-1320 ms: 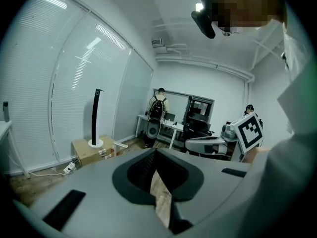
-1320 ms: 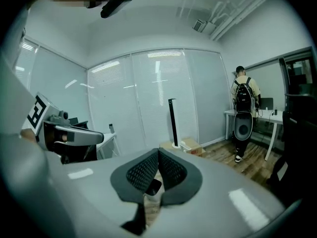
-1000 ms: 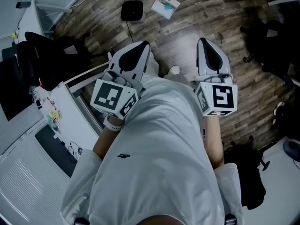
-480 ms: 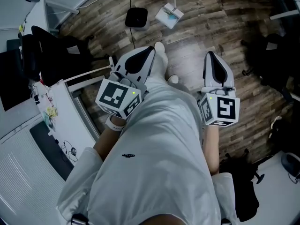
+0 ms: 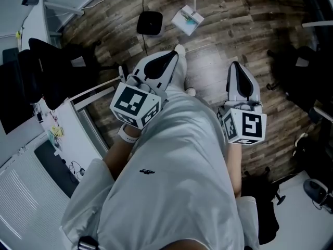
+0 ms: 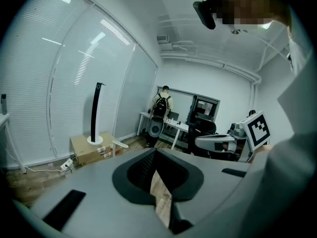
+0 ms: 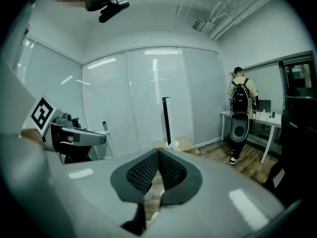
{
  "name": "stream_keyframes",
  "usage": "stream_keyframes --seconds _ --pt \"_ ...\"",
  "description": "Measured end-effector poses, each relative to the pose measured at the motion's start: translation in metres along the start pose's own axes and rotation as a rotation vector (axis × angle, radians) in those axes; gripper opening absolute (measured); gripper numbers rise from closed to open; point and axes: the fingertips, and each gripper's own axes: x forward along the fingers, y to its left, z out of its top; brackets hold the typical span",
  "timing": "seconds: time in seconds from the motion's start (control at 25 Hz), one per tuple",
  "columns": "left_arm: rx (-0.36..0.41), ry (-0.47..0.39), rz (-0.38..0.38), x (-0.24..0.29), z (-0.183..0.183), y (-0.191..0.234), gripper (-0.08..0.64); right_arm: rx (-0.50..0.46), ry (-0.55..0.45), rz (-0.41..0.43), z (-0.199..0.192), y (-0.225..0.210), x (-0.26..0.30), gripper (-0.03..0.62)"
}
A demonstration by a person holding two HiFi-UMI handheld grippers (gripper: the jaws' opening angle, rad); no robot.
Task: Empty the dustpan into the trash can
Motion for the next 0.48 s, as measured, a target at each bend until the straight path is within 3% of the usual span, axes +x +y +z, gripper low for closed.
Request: stream_keyframes --seconds 0.48 --pt "0.005 -0.026 0.021 0.075 0.082 0.132 0.008 -0.088 -0.003 0.129 0.09 0.012 0.162 0.011"
